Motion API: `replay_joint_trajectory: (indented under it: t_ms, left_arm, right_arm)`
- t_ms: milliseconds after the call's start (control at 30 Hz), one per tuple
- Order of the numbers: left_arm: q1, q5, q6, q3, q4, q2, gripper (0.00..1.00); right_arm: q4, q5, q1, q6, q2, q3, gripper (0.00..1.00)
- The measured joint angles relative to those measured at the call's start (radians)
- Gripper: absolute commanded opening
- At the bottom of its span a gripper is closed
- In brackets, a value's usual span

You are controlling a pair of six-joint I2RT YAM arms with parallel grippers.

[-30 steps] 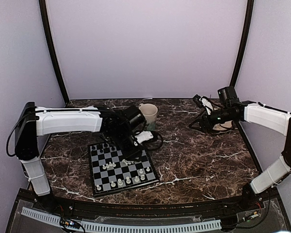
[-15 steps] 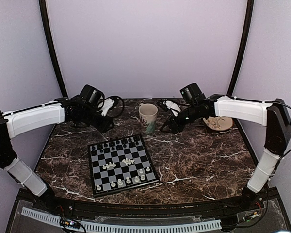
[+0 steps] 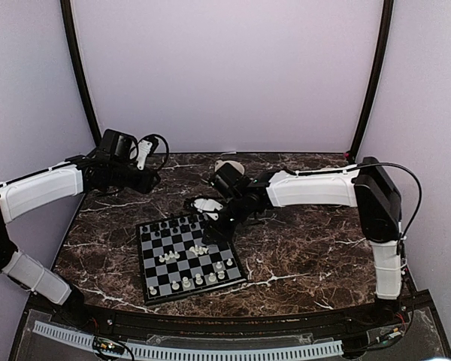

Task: Set up the chess pieces on the board
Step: Pick up the knight from the chessboard.

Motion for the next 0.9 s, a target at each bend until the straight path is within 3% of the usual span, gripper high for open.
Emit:
replay_joint_trajectory:
  t_ms: [300,900]
  left_arm:
    - [0.000,0.003,0.004,-0.016,0.005,-0.028,0.38]
    - [0.000,0.026,0.014,-0.017,0.004,-0.028,0.38]
  right_arm:
    - [-0.064,0.042,0.027,0.000,0.082,0.056,0.56]
    - [-0.107,0.080,0.056,-0.004,0.127,0.098,0.40]
